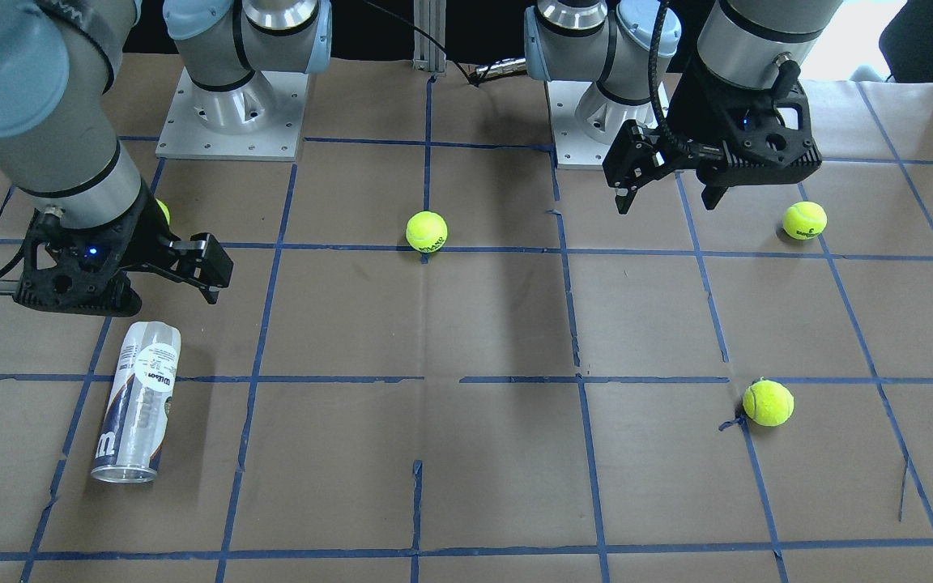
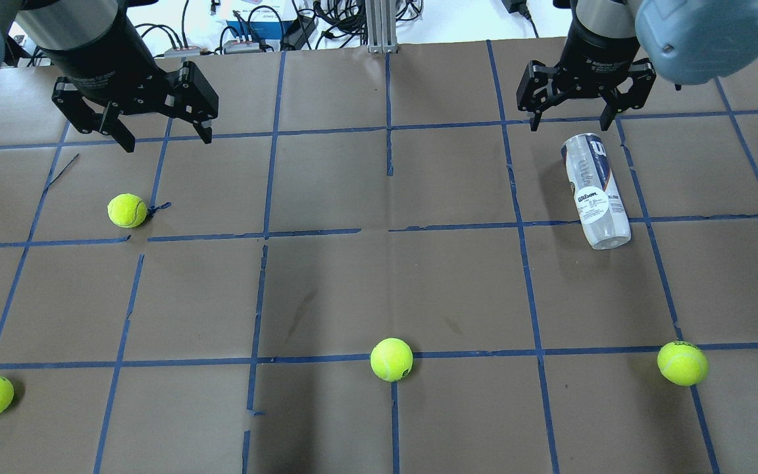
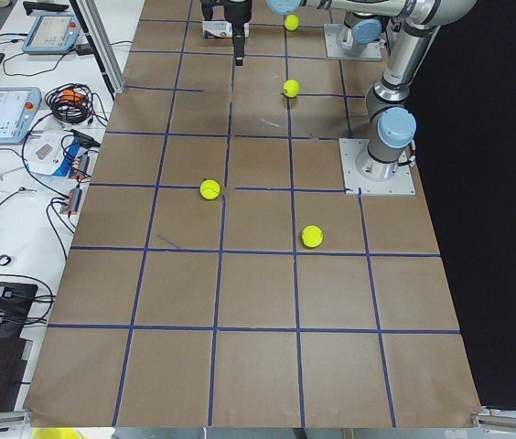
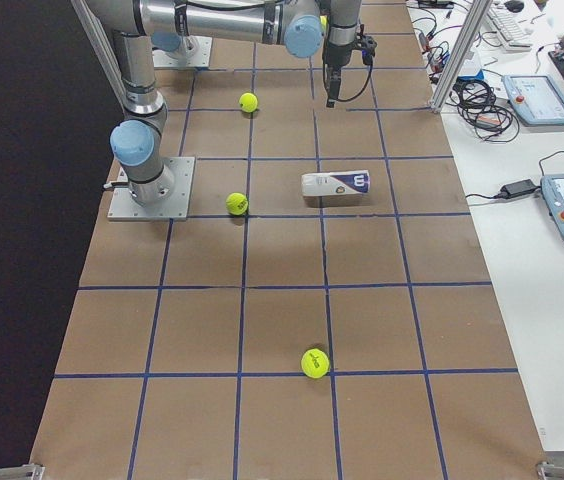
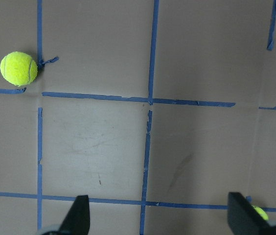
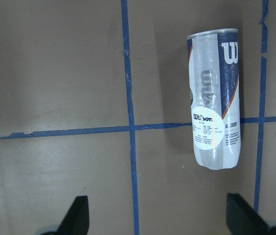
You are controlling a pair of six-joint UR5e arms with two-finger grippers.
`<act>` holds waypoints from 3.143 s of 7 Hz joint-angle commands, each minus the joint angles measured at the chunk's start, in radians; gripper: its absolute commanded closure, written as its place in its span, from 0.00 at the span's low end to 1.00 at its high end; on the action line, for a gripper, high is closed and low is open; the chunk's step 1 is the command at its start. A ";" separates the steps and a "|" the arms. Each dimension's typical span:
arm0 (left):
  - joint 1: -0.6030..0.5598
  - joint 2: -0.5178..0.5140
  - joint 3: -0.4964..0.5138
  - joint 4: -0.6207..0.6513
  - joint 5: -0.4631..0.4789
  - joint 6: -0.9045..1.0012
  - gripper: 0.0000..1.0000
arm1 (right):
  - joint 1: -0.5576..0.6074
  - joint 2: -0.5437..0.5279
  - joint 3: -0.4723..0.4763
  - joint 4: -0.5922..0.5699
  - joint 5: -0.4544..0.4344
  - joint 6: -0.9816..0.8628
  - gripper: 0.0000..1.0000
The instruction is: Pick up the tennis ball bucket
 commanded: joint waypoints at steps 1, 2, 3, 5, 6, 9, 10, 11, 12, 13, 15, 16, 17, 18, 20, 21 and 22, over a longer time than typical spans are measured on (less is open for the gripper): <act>0.003 0.006 -0.006 -0.008 0.007 0.007 0.00 | -0.122 0.044 0.110 -0.134 0.000 -0.201 0.00; 0.001 0.007 -0.003 -0.011 0.030 0.007 0.00 | -0.136 0.105 0.127 -0.204 -0.002 -0.245 0.00; 0.001 0.006 -0.006 -0.008 0.032 0.007 0.00 | -0.147 0.174 0.128 -0.262 0.001 -0.253 0.00; 0.003 0.000 -0.001 0.004 0.032 0.005 0.00 | -0.148 0.278 0.129 -0.342 0.003 -0.295 0.00; 0.010 -0.003 0.002 0.029 0.029 0.001 0.00 | -0.156 0.299 0.128 -0.361 0.000 -0.318 0.00; 0.004 -0.005 -0.011 0.067 0.023 0.005 0.00 | -0.159 0.333 0.128 -0.391 -0.003 -0.344 0.14; 0.000 -0.022 -0.005 0.080 0.013 0.004 0.00 | -0.159 0.330 0.128 -0.388 -0.003 -0.345 0.30; -0.009 0.012 -0.029 0.060 0.025 -0.003 0.00 | -0.159 0.324 0.111 -0.382 -0.002 -0.341 0.30; 0.009 0.033 -0.041 0.061 0.026 0.000 0.00 | -0.156 0.303 0.111 -0.379 0.001 -0.335 0.29; 0.007 0.040 -0.052 0.052 0.021 -0.004 0.00 | -0.142 0.289 0.106 -0.384 0.009 -0.341 0.27; 0.009 0.043 -0.052 0.061 0.019 0.003 0.00 | -0.013 0.281 0.048 -0.411 0.009 -0.437 0.25; 0.010 0.035 -0.038 0.061 0.023 0.008 0.00 | 0.107 0.292 -0.024 -0.418 0.004 -0.474 0.24; 0.013 0.008 -0.023 0.063 0.024 0.008 0.00 | 0.187 0.322 -0.083 -0.421 0.004 -0.555 0.24; 0.012 0.010 -0.027 0.063 0.024 0.007 0.00 | 0.250 0.345 -0.128 -0.439 0.006 -0.686 0.24; 0.010 0.006 -0.035 0.063 0.013 0.007 0.00 | 0.385 0.402 -0.144 -0.563 0.000 -0.926 0.24; 0.013 0.009 -0.029 0.063 0.012 0.004 0.00 | 0.407 0.437 -0.144 -0.632 0.001 -1.028 0.24; 0.017 0.009 -0.031 0.063 0.012 -0.003 0.00 | 0.408 0.465 -0.144 -0.681 0.001 -1.172 0.24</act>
